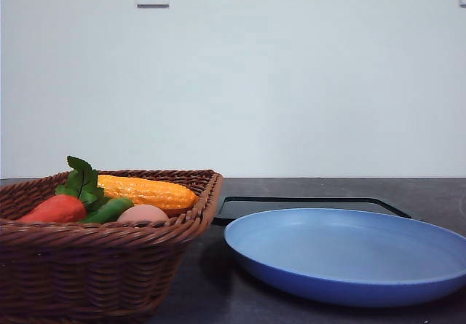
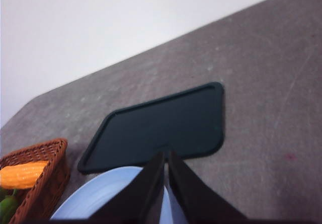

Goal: Transfer egg from basket to plate and serve

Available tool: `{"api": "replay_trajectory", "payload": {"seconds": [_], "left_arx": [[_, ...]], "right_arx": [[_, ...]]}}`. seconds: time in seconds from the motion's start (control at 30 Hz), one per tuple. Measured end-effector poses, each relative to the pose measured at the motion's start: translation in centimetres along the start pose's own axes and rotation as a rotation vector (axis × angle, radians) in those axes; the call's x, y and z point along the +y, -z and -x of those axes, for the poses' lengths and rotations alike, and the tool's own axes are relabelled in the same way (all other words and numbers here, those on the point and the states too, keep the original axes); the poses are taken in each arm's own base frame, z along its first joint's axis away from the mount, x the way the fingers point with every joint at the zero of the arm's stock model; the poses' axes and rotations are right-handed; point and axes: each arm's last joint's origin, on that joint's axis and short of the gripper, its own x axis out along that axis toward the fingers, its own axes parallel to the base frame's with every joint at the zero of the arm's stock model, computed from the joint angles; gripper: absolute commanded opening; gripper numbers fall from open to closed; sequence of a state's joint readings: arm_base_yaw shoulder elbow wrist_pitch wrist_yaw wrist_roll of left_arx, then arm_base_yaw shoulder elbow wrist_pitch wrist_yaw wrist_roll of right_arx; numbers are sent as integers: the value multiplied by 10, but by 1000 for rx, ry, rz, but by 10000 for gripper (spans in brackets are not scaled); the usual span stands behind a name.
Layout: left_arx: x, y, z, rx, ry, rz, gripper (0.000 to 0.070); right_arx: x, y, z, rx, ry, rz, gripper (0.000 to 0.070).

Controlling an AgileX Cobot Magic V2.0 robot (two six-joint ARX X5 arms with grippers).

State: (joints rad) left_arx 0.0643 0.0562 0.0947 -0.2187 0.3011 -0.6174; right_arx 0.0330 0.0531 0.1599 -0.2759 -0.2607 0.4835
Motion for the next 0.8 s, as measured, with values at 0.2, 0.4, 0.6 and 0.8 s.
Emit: {"api": "replay_trajectory", "payload": {"seconds": [0.2,0.4,0.6,0.8], "left_arx": [[-26,-29,4,51,86,-17,0],[-45,-54,-2,175,120,-53,0],[-59,-72,-14,346,172,-77,0],[-74,-78,-31,583,197,-97,0]], "right_arx": [[12,-24,-1,62,33,-22,0],[26,-54,-9,148,52,-7,0],[34,-74,-23,327,60,37,0],[33,-79,-43,582,75,32,0]]}}
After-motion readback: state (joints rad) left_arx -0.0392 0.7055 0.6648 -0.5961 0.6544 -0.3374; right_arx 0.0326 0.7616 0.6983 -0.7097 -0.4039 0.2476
